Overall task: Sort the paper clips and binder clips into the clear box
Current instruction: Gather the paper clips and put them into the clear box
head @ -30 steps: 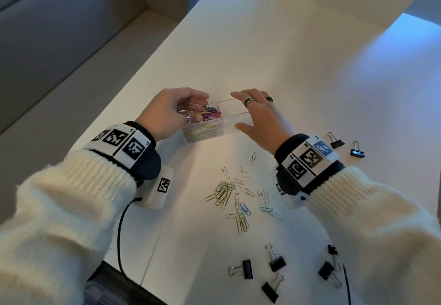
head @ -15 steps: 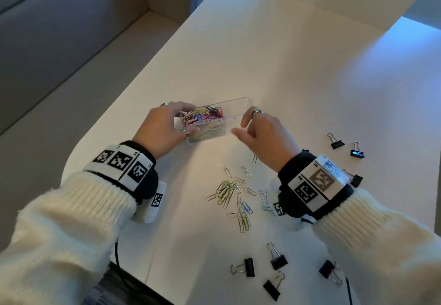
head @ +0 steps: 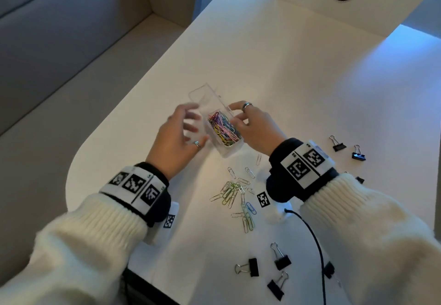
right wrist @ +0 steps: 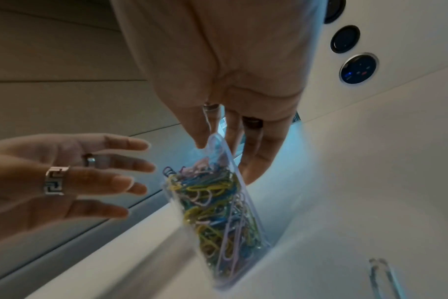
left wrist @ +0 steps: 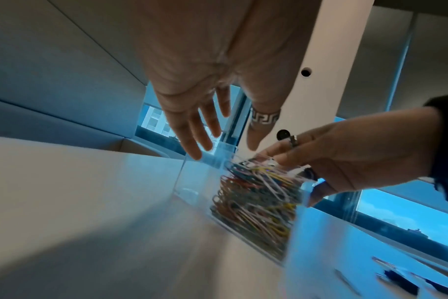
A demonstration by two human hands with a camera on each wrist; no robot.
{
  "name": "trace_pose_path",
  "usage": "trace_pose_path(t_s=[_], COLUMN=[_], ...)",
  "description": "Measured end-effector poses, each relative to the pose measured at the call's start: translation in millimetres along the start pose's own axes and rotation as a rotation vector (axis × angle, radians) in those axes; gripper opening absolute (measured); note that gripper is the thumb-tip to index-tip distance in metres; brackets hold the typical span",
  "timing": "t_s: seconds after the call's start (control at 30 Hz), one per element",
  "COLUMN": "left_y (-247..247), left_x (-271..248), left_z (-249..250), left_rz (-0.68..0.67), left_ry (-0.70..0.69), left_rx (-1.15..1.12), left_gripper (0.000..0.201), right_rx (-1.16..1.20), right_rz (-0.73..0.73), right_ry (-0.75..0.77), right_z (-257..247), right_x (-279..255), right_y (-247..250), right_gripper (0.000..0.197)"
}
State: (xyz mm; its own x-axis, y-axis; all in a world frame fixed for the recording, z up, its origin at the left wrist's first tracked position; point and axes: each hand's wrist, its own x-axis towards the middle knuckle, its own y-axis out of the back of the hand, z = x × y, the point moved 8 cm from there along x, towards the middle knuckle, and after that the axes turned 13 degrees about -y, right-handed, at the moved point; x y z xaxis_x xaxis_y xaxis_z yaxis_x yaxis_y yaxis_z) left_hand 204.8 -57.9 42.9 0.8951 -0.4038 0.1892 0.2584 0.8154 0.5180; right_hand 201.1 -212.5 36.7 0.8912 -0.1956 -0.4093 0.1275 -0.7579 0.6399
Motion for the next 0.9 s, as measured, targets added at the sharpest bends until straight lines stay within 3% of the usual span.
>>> trace_pose_path(t_s=[0.07,0.13,0.2,0.27,0.33,0.4,0.47,0.63,0.9], left_y=[14.2,17.3,9.6,-1.4,-8.6,-5.7,-2.6,-1.0,0.2], left_x=[16.2,34.9,50.8,59.2,61.6,60.2,57.1,53.2,46.6], left_z=[-5.1,-9.6,-16.5,-21.9,-22.5,-22.6,-21.5,-21.5,-22.7], left_rz=[0.008,-0.101,-0.277,-0.424,-0.482,-0.431,-0.381,-0.331,-0.28], left_ry=[-0.043,-0.076,-0.076,-0.075,-0.107,-0.107,-0.102,-0.07,-0.007], left_rx=[0.147,0.308,0.43,0.455,0.424,0.388,0.358,0.336,0.331], left_gripper=[0.074,0.091,0.103,0.097,0.082,0.072,0.069,0.07,0.07], right_rx=[-0.083,-0.133,-0.106,-0.125,-0.3,-0.56,-0.663,-0.588,-0.607], right_rz=[-0.039,-0.024,0.139,0.356,0.425,0.361,0.343,0.503,0.51], right_ry=[0.029,0.069,0.168,0.313,0.394,0.367,0.36,0.477,0.491], right_z=[-3.8,-8.2,-17.1,-26.1,-27.1,-15.6,-2.9,-3.6,-2.0], right_x=[5.5,7.8,-0.8,-22.3,-40.2,-43.3,-42.1,-43.9,-26.8], right_y=[-1.6,0.8,14.9,27.4,20.0,1.0,-5.7,5.2,-11.7], right_gripper=[0.031,0.031,0.027,0.021,0.019,0.03,0.036,0.03,0.025])
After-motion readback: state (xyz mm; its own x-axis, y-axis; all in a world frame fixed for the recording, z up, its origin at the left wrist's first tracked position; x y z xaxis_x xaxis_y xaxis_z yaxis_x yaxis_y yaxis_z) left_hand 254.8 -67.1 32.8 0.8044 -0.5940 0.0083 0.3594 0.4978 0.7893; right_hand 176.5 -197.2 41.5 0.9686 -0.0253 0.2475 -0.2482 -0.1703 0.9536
